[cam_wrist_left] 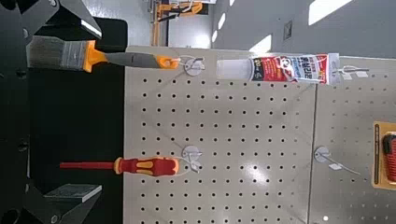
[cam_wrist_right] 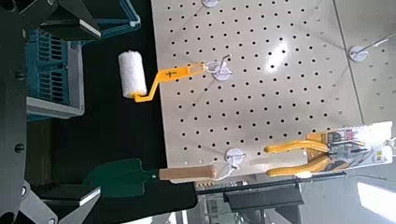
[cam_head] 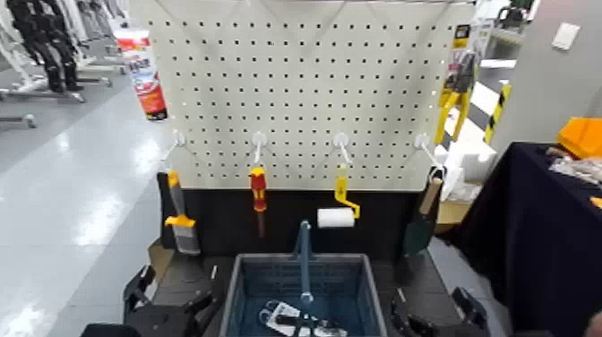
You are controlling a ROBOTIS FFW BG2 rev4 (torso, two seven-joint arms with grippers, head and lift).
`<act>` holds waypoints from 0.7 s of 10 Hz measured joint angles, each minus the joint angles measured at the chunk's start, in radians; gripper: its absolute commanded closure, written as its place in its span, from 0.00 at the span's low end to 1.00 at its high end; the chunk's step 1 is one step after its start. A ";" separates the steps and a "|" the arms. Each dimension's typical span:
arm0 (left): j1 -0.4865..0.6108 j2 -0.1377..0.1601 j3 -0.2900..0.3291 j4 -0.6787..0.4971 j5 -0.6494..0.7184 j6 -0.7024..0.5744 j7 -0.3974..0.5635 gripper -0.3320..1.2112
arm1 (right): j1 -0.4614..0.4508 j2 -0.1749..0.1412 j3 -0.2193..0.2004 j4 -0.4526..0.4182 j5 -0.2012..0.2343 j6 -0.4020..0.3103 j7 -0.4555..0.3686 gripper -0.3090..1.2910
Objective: Put the yellow pliers into the crate.
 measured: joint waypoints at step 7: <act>-0.011 -0.005 0.002 0.000 0.000 0.011 -0.016 0.31 | -0.155 0.002 -0.179 -0.034 -0.006 0.124 0.253 0.28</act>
